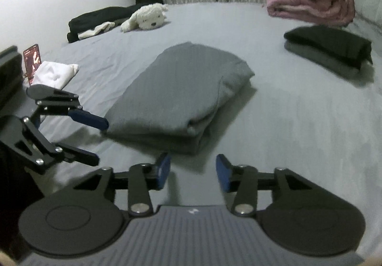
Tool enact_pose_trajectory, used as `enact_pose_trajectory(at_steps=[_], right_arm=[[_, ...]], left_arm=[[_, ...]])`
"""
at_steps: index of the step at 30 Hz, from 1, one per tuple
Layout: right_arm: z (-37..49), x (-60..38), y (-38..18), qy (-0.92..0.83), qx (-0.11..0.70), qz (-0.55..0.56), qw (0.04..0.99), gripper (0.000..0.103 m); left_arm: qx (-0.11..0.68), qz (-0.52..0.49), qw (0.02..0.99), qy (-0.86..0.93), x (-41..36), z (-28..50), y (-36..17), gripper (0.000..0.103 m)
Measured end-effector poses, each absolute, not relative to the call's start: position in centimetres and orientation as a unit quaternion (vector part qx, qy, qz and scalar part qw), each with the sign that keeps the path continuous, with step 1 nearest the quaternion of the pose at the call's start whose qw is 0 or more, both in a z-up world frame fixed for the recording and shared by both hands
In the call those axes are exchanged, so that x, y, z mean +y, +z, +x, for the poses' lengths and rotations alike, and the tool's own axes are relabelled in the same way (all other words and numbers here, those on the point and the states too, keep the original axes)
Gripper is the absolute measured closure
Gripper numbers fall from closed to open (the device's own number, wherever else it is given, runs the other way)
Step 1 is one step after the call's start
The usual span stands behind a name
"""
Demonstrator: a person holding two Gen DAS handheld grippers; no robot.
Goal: Fold clothes
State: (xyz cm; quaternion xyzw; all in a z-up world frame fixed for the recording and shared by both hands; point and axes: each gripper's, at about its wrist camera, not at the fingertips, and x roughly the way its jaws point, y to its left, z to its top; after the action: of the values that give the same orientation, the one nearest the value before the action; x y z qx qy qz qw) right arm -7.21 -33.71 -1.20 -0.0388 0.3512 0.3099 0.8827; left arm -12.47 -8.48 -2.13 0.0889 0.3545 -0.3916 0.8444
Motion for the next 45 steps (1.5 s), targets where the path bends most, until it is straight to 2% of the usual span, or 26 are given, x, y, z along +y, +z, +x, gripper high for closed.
enact_pose_trajectory(at_steps=[1, 2, 5, 7, 12, 18, 24, 27, 30, 32, 35, 38, 45], right_arm=[[-7.1, -33.8, -1.3, 0.313, 0.36, -0.021, 0.879, 0.048], [-6.9, -33.9, -1.3, 0.316, 0.37, 0.002, 0.874, 0.047], [-6.4, -34.2, -1.5, 0.323, 0.399, 0.073, 0.855, 0.041], [-6.0, -34.3, -1.8, 0.328, 0.418, 0.126, 0.838, 0.04], [-4.9, -34.9, -3.4, 0.314, 0.446, 0.271, 0.793, 0.039], [-4.3, -35.4, -4.9, 0.26, 0.424, 0.398, 0.771, 0.039], [-4.1, -34.8, -5.4, 0.197, 0.377, 0.464, 0.777, 0.04], [-4.1, -34.8, -5.5, 0.161, 0.36, 0.491, 0.777, 0.044], [-4.0, -34.8, -5.6, 0.126, 0.362, 0.502, 0.775, 0.061], [-3.5, -35.3, -5.7, 0.11, 0.373, 0.515, 0.763, 0.067], [-3.1, -36.1, -5.4, 0.1, 0.382, 0.543, 0.741, 0.072], [-2.7, -36.7, -4.4, 0.102, 0.379, 0.547, 0.74, 0.074], [-1.4, -40.0, -2.9, 0.096, 0.368, 0.541, 0.75, 0.076]], left_arm=[[0.376, 0.082, 0.833, -0.398, -8.2, -12.0, -2.2, 0.026], [0.387, 0.067, 0.826, -0.404, -7.8, -11.6, -2.2, 0.024], [0.42, 0.006, 0.809, -0.411, -6.2, -9.8, -2.2, 0.021], [0.433, -0.05, 0.805, -0.402, -5.0, -8.3, -2.4, 0.018], [0.44, -0.19, 0.802, -0.355, -2.1, -4.9, -3.8, 0.018], [0.402, -0.312, 0.808, -0.297, -1.1, -2.1, -5.7, 0.018], [0.367, -0.367, 0.816, -0.256, -1.7, 0.8, -6.1, 0.018], [0.344, -0.385, 0.824, -0.233, -1.9, 1.8, -6.3, 0.021], [0.329, -0.385, 0.838, -0.204, -3.0, 2.3, -6.2, 0.03], [0.333, -0.381, 0.843, -0.184, -3.7, 2.5, -6.3, 0.063], [0.341, -0.4, 0.837, -0.152, -4.2, 2.0, -6.5, 0.087], [0.337, -0.404, 0.839, -0.136, -4.4, 0.5, -5.4, 0.092], [0.359, -0.425, 0.82, -0.133, -5.0, -4.3, -4.4, 0.092]])
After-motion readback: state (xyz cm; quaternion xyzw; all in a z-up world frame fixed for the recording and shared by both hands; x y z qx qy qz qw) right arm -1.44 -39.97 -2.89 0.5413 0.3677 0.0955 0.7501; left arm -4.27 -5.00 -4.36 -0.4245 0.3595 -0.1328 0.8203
